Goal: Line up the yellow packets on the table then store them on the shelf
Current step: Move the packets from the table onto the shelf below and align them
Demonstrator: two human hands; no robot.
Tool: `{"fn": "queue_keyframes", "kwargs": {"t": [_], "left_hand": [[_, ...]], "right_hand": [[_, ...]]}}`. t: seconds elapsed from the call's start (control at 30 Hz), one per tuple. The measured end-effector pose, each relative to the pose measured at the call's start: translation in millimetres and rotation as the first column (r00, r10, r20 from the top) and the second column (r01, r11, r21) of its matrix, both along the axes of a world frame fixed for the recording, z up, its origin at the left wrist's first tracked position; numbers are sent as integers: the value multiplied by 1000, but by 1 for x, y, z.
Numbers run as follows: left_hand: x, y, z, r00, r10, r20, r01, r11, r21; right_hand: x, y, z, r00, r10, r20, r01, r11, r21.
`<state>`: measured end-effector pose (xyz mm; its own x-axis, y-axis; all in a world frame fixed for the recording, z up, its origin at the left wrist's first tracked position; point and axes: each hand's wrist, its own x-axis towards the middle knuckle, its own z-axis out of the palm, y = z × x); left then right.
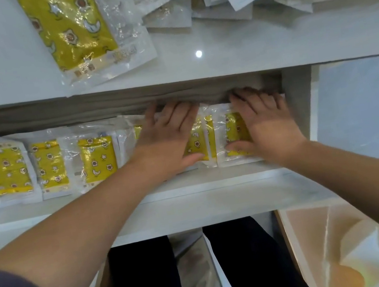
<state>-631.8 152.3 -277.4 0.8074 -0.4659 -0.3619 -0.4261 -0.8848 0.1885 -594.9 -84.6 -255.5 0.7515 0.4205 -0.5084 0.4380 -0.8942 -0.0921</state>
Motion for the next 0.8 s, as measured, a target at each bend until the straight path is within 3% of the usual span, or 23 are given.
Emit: {"fn": "queue_keyframes", "kwargs": {"t": [0.13, 0.23, 0.47, 0.6, 0.8], "left_hand": [[2, -21, 1, 996, 2, -88, 6, 997, 83], [0, -20, 6, 995, 44, -85, -38, 996, 77], [11, -29, 16, 989, 111, -99, -110, 994, 15], [14, -47, 11, 982, -59, -179, 69, 996, 48], [18, -49, 7, 987, -34, -154, 46, 996, 77]], "right_hand": [[3, -7, 7, 973, 184, -136, -187, 982, -12], [5, 3, 5, 961, 182, -209, -186, 983, 0], [12, -2, 16, 990, -24, -136, 21, 1000, -22], [17, -7, 15, 986, 60, -158, -73, 995, -75], [15, -7, 11, 986, 95, -137, -105, 992, -64]]}}
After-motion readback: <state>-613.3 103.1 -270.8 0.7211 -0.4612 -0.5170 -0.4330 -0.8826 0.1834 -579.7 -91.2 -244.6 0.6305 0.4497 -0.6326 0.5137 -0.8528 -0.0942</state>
